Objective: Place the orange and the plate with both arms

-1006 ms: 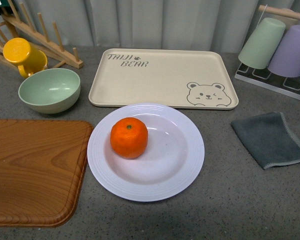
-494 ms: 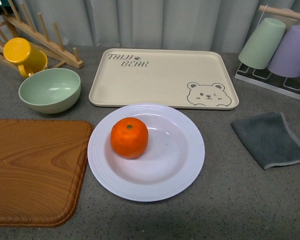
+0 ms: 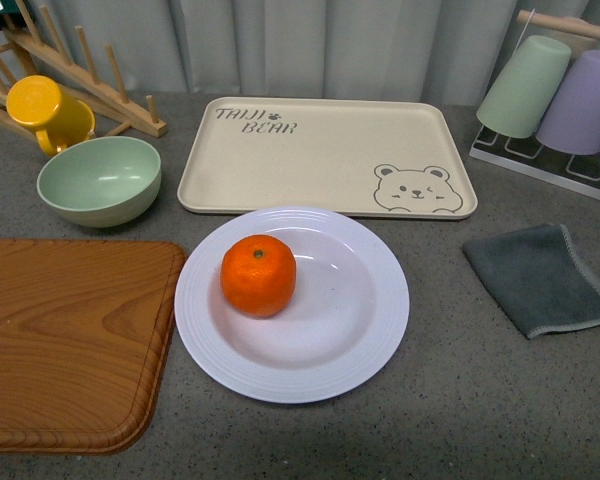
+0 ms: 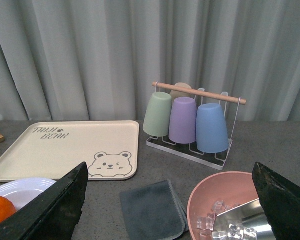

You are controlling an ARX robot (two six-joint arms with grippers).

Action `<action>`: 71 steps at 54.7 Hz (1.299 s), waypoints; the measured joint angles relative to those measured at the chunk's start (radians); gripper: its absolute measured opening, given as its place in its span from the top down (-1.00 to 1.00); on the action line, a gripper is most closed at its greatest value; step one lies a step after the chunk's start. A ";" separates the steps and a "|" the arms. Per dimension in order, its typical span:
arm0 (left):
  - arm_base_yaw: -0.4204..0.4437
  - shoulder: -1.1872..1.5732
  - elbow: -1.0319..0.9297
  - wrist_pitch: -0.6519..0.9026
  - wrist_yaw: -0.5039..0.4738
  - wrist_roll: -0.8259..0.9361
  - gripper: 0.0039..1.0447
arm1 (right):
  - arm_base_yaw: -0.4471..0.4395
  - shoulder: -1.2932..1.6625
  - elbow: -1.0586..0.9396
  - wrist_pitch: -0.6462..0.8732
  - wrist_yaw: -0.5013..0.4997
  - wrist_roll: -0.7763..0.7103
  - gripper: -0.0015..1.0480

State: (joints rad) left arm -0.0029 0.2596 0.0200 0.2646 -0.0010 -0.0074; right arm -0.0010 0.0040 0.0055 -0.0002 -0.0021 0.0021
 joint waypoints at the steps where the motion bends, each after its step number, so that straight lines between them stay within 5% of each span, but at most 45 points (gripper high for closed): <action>1: 0.000 -0.006 0.000 -0.006 0.000 0.000 0.93 | 0.000 0.000 0.000 0.000 0.000 0.000 -0.83; 8: 0.000 -0.038 0.000 -0.039 0.000 -0.001 0.90 | 0.000 0.000 0.000 0.000 0.000 0.000 -0.83; 24: 0.000 -0.045 0.000 -0.042 0.000 0.003 -0.08 | 0.000 0.000 0.000 0.000 0.000 0.000 -0.83; 35: 0.000 -0.095 0.000 -0.097 0.000 0.003 0.61 | 0.000 0.000 0.000 0.000 0.000 0.000 -0.83; 41: 0.000 -0.223 0.000 -0.252 0.001 0.000 0.94 | 0.000 0.000 0.000 0.000 0.000 0.000 -0.83; 52: 0.000 -0.254 0.000 -0.262 0.001 0.003 0.93 | 0.000 0.000 0.000 0.000 0.000 0.000 -0.83; 58: 0.000 -0.255 0.000 -0.262 0.001 0.003 0.58 | 0.000 0.000 0.000 0.000 0.000 0.000 -0.83; 65: 0.000 -0.255 0.000 -0.264 0.001 0.003 0.17 | 0.029 0.162 0.065 -0.124 0.128 -0.005 -0.83; 71: 0.000 -0.256 0.000 -0.264 0.001 0.003 -0.28 | 0.015 0.457 0.082 0.023 0.043 0.024 -0.83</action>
State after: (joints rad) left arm -0.0029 0.0040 0.0200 0.0006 -0.0002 -0.0044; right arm 0.0143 0.4606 0.0875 0.0227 0.0406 0.0257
